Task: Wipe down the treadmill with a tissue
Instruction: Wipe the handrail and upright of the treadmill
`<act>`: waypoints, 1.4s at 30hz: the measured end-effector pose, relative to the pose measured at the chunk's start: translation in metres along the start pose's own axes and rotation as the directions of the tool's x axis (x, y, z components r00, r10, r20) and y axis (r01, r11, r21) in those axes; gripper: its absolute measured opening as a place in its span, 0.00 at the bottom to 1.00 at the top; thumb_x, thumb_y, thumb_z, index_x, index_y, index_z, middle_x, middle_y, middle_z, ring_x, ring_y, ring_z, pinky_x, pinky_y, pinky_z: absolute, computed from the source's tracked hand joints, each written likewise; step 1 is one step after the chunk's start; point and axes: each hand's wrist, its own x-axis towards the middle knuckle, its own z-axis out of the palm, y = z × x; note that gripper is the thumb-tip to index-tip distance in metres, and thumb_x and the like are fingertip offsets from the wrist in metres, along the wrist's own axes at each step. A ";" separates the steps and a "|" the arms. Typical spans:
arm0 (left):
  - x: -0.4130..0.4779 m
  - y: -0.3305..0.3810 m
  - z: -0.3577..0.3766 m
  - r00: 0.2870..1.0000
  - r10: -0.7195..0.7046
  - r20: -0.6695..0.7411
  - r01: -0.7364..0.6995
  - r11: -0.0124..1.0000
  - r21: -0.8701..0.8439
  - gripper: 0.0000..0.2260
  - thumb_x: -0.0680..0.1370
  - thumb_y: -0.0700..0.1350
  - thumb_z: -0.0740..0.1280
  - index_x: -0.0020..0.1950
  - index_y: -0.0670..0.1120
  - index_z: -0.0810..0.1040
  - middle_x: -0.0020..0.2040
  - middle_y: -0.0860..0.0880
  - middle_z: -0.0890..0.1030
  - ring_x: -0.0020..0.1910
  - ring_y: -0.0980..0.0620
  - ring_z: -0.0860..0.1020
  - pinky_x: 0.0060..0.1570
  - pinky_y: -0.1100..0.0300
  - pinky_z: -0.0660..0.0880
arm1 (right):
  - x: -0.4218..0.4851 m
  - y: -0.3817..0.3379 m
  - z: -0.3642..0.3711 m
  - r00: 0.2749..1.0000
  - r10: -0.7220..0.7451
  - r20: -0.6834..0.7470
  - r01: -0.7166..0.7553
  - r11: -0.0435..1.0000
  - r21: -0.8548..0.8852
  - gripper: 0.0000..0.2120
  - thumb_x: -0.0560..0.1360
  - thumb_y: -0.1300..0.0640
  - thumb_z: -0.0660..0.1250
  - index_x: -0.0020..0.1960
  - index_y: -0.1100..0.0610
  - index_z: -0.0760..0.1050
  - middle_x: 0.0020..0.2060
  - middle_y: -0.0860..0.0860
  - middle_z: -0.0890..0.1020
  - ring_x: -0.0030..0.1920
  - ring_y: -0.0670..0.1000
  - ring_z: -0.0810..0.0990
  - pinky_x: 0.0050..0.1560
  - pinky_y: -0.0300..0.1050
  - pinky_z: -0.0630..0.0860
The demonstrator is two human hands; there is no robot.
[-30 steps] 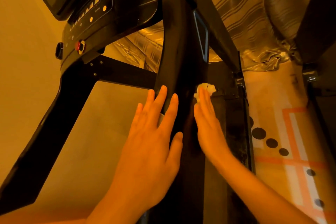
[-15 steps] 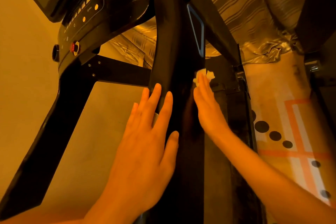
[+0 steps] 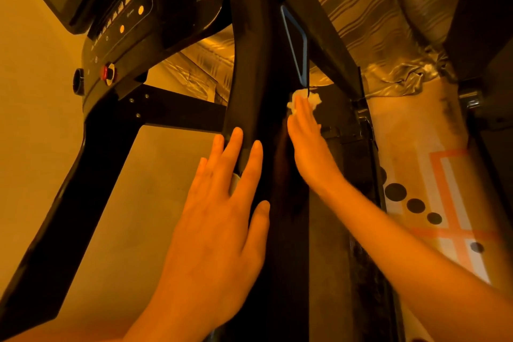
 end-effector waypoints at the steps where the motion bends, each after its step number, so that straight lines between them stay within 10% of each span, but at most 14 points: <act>1: 0.000 0.001 0.000 1.000 -0.009 0.002 0.009 1.000 0.002 0.31 0.79 0.64 0.44 0.82 0.63 0.42 0.83 0.63 0.36 0.80 0.61 0.32 0.76 0.55 0.35 | 0.021 -0.003 -0.005 1.000 0.014 -0.005 -0.014 1.000 -0.004 0.24 0.89 0.55 0.44 0.83 0.52 0.42 0.84 0.48 0.43 0.83 0.47 0.39 0.78 0.44 0.32; 10: -0.001 -0.002 0.002 1.000 0.023 -0.013 -0.023 1.000 -0.019 0.30 0.82 0.61 0.48 0.83 0.60 0.47 0.84 0.61 0.40 0.82 0.58 0.36 0.78 0.51 0.40 | -0.143 0.019 0.036 0.997 -0.071 -0.004 0.071 0.990 0.123 0.26 0.82 0.37 0.46 0.76 0.22 0.40 0.78 0.24 0.43 0.80 0.33 0.42 0.83 0.50 0.39; 19: -0.001 0.001 0.001 1.000 -0.006 -0.005 0.006 1.000 0.017 0.30 0.80 0.62 0.45 0.83 0.61 0.44 0.84 0.61 0.37 0.81 0.60 0.33 0.78 0.52 0.36 | 0.032 0.005 -0.005 0.997 0.004 -0.074 -0.002 1.000 0.030 0.24 0.89 0.57 0.45 0.84 0.54 0.45 0.84 0.51 0.47 0.84 0.49 0.42 0.83 0.57 0.44; 26: -0.001 0.000 0.002 1.000 0.017 -0.016 -0.018 1.000 -0.007 0.29 0.83 0.60 0.49 0.84 0.58 0.50 0.85 0.59 0.43 0.83 0.57 0.38 0.78 0.49 0.40 | -0.119 0.005 0.028 1.000 -0.025 0.010 0.023 0.984 0.179 0.24 0.82 0.40 0.48 0.75 0.27 0.45 0.78 0.25 0.45 0.78 0.30 0.42 0.83 0.46 0.43; 33: 0.000 0.002 0.000 1.000 0.006 -0.008 -0.006 1.000 -0.001 0.30 0.81 0.60 0.48 0.84 0.59 0.48 0.84 0.61 0.41 0.82 0.59 0.36 0.78 0.52 0.40 | 0.023 0.013 -0.005 0.998 -0.024 -0.063 0.029 0.996 0.084 0.25 0.88 0.53 0.46 0.83 0.53 0.45 0.84 0.50 0.47 0.83 0.48 0.42 0.83 0.55 0.43; 42: 0.001 0.000 0.001 1.000 0.014 -0.024 -0.015 0.998 -0.063 0.29 0.82 0.59 0.51 0.84 0.59 0.52 0.85 0.60 0.44 0.83 0.57 0.40 0.78 0.46 0.42 | -0.131 0.035 0.027 0.999 -0.043 0.024 0.038 0.984 0.173 0.25 0.83 0.41 0.48 0.78 0.33 0.44 0.77 0.22 0.45 0.79 0.32 0.43 0.82 0.46 0.37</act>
